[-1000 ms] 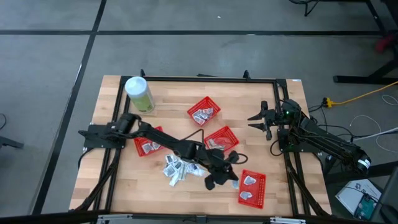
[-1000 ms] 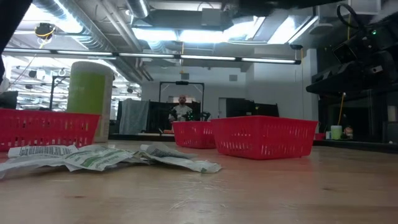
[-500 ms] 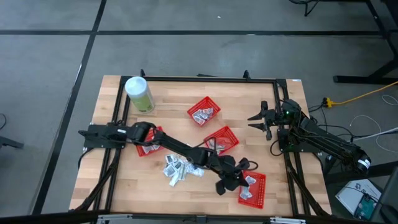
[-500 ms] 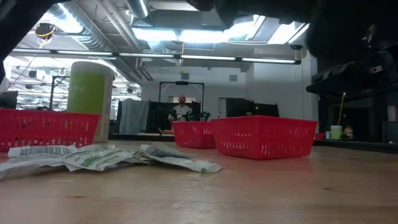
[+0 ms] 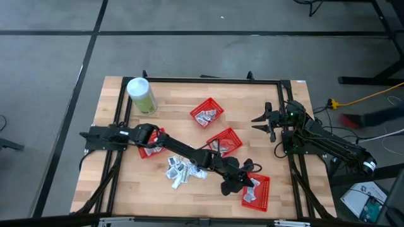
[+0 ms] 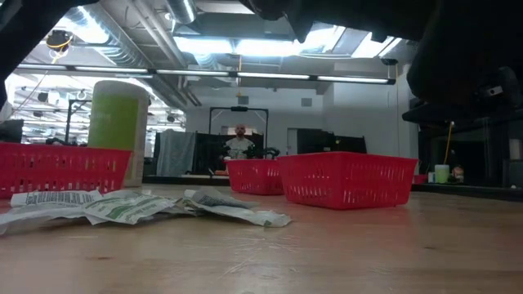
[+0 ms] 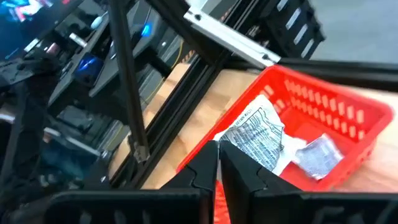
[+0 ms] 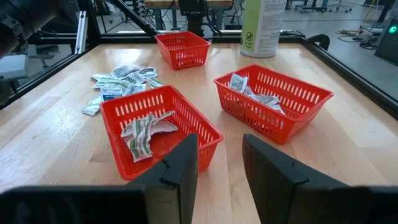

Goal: Pick & Place First Aid Supplies
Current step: Put the blue alcohol pad into the red container, then adjust the red container

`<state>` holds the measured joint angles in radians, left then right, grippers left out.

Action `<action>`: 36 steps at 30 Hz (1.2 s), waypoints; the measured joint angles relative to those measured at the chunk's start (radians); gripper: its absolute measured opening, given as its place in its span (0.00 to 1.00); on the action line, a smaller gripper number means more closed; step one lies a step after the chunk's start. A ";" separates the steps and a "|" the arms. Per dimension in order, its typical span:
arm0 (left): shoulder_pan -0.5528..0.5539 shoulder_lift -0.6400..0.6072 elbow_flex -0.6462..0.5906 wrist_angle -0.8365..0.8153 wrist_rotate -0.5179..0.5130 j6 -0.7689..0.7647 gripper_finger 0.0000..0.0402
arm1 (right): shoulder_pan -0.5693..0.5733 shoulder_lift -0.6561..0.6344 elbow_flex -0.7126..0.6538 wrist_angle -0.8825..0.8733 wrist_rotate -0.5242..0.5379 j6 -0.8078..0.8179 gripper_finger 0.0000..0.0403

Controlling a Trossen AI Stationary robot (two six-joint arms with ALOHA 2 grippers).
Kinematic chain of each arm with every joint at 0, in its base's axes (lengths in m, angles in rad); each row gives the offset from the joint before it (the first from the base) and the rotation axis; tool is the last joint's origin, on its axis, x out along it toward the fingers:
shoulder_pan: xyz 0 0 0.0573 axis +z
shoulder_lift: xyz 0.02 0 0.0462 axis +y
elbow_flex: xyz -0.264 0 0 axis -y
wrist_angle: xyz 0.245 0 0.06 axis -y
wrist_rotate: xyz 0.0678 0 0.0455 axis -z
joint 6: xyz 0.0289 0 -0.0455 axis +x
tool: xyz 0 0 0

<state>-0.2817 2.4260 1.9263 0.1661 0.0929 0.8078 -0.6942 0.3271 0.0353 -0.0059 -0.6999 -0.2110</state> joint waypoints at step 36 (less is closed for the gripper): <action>0.019 0.009 0.055 -0.258 0.054 -0.290 0.12 | 0.000 0.000 0.000 0.000 0.000 0.000 0.31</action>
<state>-0.2628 2.4350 1.9816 -0.0917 0.1471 0.5175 -0.6943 0.3271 0.0355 -0.0059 -0.7000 -0.2108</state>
